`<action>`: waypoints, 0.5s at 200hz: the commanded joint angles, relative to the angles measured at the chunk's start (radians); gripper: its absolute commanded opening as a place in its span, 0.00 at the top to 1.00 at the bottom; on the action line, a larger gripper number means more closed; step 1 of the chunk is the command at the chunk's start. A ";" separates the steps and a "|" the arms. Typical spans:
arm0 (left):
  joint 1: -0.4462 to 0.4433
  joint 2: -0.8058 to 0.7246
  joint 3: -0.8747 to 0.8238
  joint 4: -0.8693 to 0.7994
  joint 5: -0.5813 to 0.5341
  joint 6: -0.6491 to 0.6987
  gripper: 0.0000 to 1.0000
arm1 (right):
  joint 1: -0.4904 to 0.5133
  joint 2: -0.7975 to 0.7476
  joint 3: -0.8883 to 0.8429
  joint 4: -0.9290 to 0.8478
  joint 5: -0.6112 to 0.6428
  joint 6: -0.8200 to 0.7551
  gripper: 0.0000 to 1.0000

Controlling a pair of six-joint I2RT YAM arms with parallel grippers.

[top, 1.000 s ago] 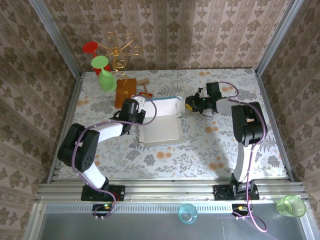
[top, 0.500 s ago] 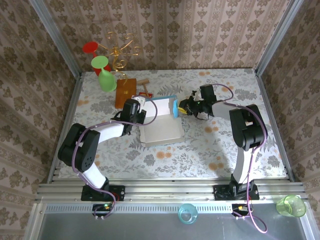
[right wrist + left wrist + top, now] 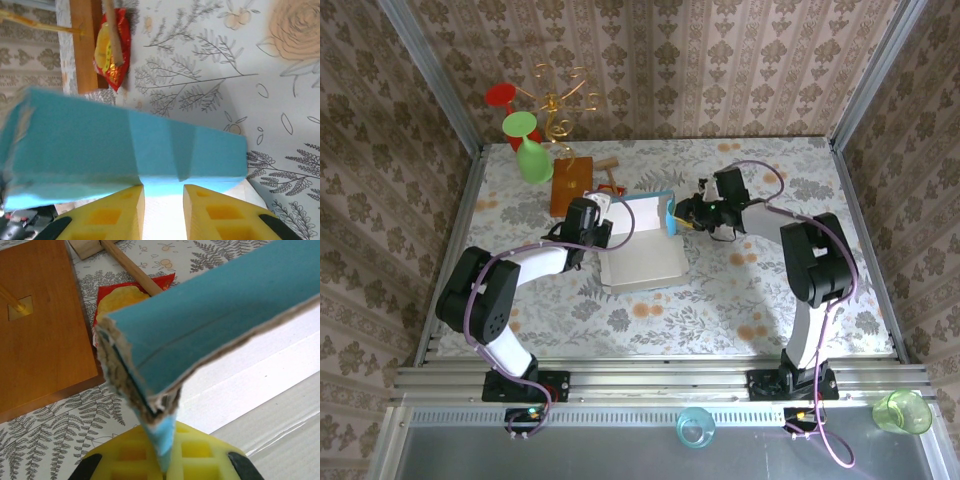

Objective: Fold the paper box

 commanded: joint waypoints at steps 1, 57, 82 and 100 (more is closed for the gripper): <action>0.016 -0.014 0.014 -0.050 0.064 0.041 1.00 | 0.002 -0.037 0.075 -0.136 0.015 -0.266 0.72; 0.031 0.007 0.049 -0.103 0.135 0.046 1.00 | -0.003 0.006 0.150 -0.257 0.017 -0.426 0.71; 0.031 0.011 0.060 -0.120 0.147 0.050 1.00 | -0.004 0.017 0.154 -0.269 0.046 -0.453 0.71; 0.031 0.014 0.069 -0.133 0.151 0.056 1.00 | -0.003 0.024 0.156 -0.265 0.073 -0.467 0.71</action>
